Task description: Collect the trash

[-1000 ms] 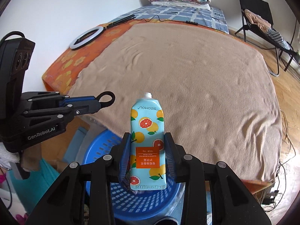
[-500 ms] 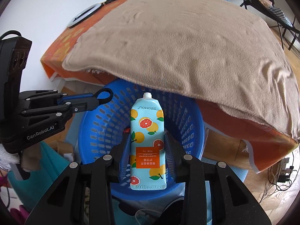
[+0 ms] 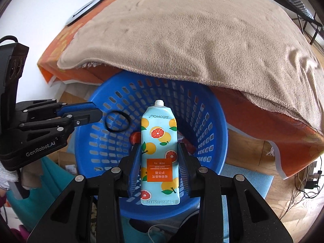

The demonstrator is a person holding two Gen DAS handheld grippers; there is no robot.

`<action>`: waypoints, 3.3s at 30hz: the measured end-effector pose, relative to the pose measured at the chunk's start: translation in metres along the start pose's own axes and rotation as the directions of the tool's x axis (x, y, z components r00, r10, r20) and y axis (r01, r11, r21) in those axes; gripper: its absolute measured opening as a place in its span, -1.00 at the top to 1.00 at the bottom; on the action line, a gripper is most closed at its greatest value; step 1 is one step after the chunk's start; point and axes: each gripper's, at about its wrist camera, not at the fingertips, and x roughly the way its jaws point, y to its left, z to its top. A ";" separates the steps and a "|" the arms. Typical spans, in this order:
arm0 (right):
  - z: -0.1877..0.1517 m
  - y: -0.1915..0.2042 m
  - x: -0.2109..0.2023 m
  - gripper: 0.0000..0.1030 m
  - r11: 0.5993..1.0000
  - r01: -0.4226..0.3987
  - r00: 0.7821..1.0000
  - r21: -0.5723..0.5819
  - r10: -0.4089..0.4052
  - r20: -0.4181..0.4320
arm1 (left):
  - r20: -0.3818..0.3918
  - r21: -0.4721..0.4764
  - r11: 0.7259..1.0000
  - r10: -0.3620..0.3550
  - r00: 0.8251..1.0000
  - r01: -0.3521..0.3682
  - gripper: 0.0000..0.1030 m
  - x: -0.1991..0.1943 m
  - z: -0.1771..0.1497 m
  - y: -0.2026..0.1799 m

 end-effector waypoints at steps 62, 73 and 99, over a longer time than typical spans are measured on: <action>0.040 -0.012 -0.141 -0.42 0.984 0.027 0.915 0.175 -0.095 0.393 | 0.426 -0.107 0.994 0.031 0.904 0.016 -0.64 -0.180 0.057 -0.013; 0.047 -0.015 -0.161 -0.60 0.983 0.049 0.886 0.175 -0.123 0.448 | 0.465 -0.170 0.985 0.043 0.884 0.042 -0.97 -0.196 0.058 -0.009; 0.047 -0.009 -0.177 -0.60 0.986 0.052 0.865 0.159 -0.123 0.486 | 0.479 -0.144 0.990 0.076 0.875 -0.007 -0.99 -0.219 0.057 -0.012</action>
